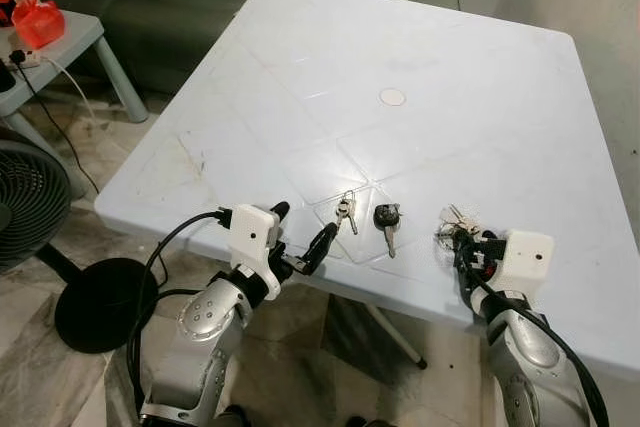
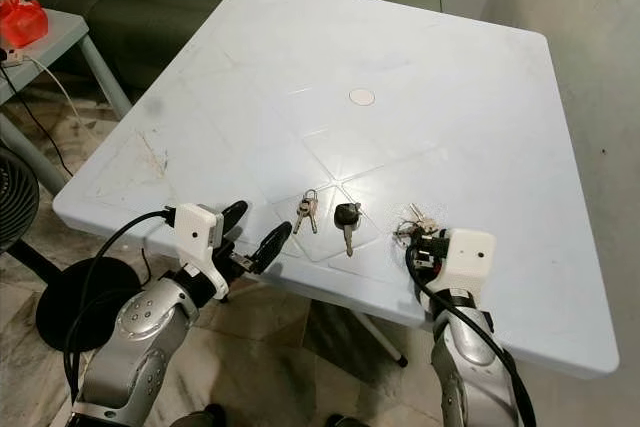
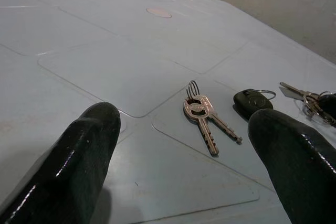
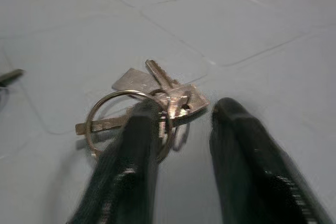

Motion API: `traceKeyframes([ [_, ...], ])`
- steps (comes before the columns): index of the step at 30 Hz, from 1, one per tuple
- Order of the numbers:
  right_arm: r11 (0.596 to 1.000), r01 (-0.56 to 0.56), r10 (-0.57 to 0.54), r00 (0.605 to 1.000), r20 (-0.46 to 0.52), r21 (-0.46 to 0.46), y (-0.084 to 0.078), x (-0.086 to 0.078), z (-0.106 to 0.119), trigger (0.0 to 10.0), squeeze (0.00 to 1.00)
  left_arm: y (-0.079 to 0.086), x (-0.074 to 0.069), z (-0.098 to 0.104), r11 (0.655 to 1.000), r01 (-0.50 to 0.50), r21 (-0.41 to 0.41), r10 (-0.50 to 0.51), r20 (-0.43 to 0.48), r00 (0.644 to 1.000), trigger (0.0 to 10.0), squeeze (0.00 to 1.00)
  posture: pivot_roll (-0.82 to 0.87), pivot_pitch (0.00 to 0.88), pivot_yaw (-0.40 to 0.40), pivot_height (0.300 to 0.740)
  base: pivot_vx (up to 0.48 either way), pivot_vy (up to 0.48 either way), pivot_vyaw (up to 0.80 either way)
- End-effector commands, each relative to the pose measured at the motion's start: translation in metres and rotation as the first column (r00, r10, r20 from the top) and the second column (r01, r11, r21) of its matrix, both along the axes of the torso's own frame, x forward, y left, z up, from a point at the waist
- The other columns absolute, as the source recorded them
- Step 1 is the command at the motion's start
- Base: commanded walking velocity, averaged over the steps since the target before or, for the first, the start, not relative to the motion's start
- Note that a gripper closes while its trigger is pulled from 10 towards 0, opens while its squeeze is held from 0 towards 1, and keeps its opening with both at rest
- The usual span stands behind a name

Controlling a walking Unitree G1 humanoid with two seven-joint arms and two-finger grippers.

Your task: Hang keys on a hook

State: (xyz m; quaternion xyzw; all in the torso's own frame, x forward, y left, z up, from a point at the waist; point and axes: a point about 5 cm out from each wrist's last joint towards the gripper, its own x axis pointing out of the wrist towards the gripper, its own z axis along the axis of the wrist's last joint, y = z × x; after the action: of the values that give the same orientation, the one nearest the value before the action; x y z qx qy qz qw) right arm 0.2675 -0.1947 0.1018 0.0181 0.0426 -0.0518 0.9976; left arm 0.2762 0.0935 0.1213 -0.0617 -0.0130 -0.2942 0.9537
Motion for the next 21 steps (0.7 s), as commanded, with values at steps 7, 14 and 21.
traceKeyframes([
  [7,0.997,0.070,-0.073,0.995,-0.064,-0.042,-0.0065,-0.0044,-0.0092,0.0,0.00,0.0011,-0.0012,0.0019,1.000,-0.009,0.003,0.009,0.006,1.000,10.0,0.00,0.07,0.209,-0.058,0.740,0.000,0.000,0.00],
  [14,0.997,0.060,-0.064,0.994,-0.085,-0.047,-0.0044,-0.0038,-0.0099,0.0,0.00,0.0017,-0.0013,0.0022,1.000,-0.014,0.004,0.014,0.009,1.000,10.0,0.00,0.07,0.208,-0.060,0.740,0.000,0.000,0.00],
  [21,0.997,0.064,-0.067,0.994,-0.089,-0.037,-0.0036,-0.0040,-0.0102,0.0,0.00,0.0017,-0.0013,0.0020,1.000,-0.016,0.004,0.016,0.008,1.000,10.0,0.00,0.07,0.213,-0.061,0.740,0.000,0.000,0.00],
])
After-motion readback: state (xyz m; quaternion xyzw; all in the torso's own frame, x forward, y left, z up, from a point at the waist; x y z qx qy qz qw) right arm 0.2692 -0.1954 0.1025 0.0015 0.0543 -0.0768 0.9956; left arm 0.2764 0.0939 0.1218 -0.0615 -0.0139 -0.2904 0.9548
